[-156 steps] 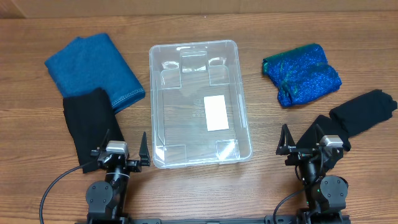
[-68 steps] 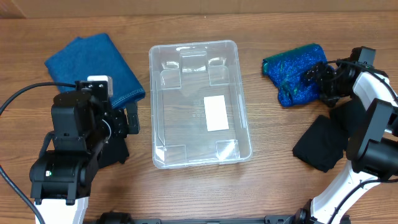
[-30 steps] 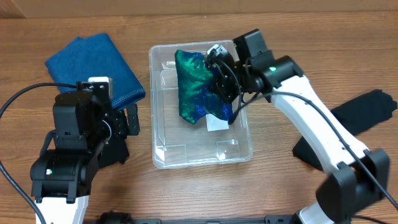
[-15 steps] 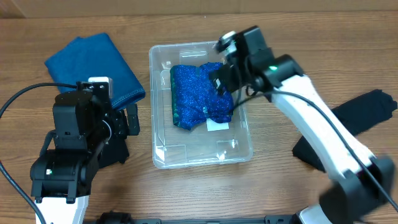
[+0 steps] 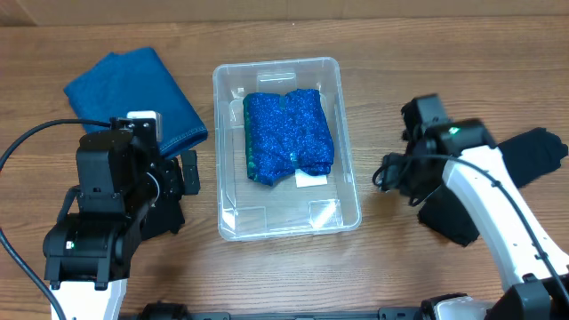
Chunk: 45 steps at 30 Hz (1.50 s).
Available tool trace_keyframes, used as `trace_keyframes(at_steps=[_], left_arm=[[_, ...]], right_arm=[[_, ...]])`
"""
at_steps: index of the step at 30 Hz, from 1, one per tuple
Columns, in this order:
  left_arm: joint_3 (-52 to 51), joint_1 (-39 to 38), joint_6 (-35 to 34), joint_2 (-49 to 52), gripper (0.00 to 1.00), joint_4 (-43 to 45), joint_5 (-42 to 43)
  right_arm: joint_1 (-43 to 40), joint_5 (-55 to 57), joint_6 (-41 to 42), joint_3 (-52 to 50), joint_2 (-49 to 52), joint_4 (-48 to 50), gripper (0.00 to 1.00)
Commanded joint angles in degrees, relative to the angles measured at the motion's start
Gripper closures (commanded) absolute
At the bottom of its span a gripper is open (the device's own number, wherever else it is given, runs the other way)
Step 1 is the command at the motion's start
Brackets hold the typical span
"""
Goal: Pack container
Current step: 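Carry the sparkly cloth into the bin's back half and release it, then move the right gripper to the folded black cloth on the right and grasp it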
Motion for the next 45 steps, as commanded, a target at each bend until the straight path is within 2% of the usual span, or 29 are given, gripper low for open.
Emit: trace_keyframes(at_steps=[1,8,10,11,15,18,19,21,22,25,29,33,37,38,39,42,43,45], left_arm=[[1.36,0.13,1.27,-0.02,0.0,-0.13,-0.35],[1.36,0.13,1.29,-0.02,0.0,-0.63,-0.37],[1.68,0.17,1.27,-0.39,0.0,-1.6,-0.59],[2.51,0.35,1.25,-0.57,0.0,-2.71,-1.07],[5.53,5.14,0.22,-0.42,0.0,-7.08,-1.38],[5.53,6.49,0.44,-0.42,0.0,-8.35,-1.42],[5.53,6.49,0.42,-0.39,0.0,-8.2,-1.4],[5.53,6.49,0.42,-0.39,0.0,-7.76,-1.4],[5.53,6.49,0.42,-0.39,0.0,-7.41,-1.4],[5.53,6.49,0.42,-0.28,0.0,-7.39,-1.38],[5.51,6.49,0.39,-0.28,0.0,-7.67,-1.36],[5.53,6.49,0.42,-0.28,0.0,-7.76,-1.38],[5.53,6.49,0.42,-0.28,0.0,-7.72,-1.38],[5.51,6.49,0.42,-0.28,0.0,-7.67,-1.38],[5.53,6.49,0.42,-0.28,0.0,-7.63,-1.38],[5.53,6.49,0.39,-0.28,0.0,-7.54,-1.38],[5.51,6.49,0.37,-0.31,0.0,-7.54,-1.38],[5.53,6.49,0.37,-0.31,0.0,-7.56,-1.38]], right_arm=[[1.53,-13.35,-7.13,-4.15,-0.98,2.84,0.28],[1.95,-14.05,-7.72,-4.22,-0.98,7.76,0.22],[1.38,-6.23,-5.42,-4.0,-1.01,9.09,0.02],[0.31,-1.18,-2.8,-3.32,-1.03,8.72,0.0],[-9.35,5.75,0.0,4.66,-2.51,5.25,0.0],[-22.56,5.07,8.13,9.07,-5.9,5.57,0.0],[-29.83,2.97,8.26,9.29,-6.56,6.1,0.0],[-38.66,2.8,8.24,9.01,-5.68,5.92,0.0],[-46.12,0.92,7.63,8.31,-3.8,6.6,0.0],[-57.64,-7.96,2.78,7.72,4.96,11.34,0.0],[-60.59,-8.31,2.29,7.67,15.69,17.57,0.0],[-60.78,-18.53,-3.89,7.67,26.58,24.72,0.0],[-60.78,-19.52,-4.35,7.65,31.76,27.28,0.0],[-60.78,-23.1,-5.16,7.67,33.44,28.72,0.0],[-60.72,-26.45,-5.14,7.65,34.49,29.66,0.07],[-60.63,-28.24,-5.14,7.65,34.99,30.62,0.4],[-60.63,-28.24,-5.14,7.65,34.99,30.62,0.46],[-60.63,-28.26,-4.92,7.65,34.99,30.62,0.69]])
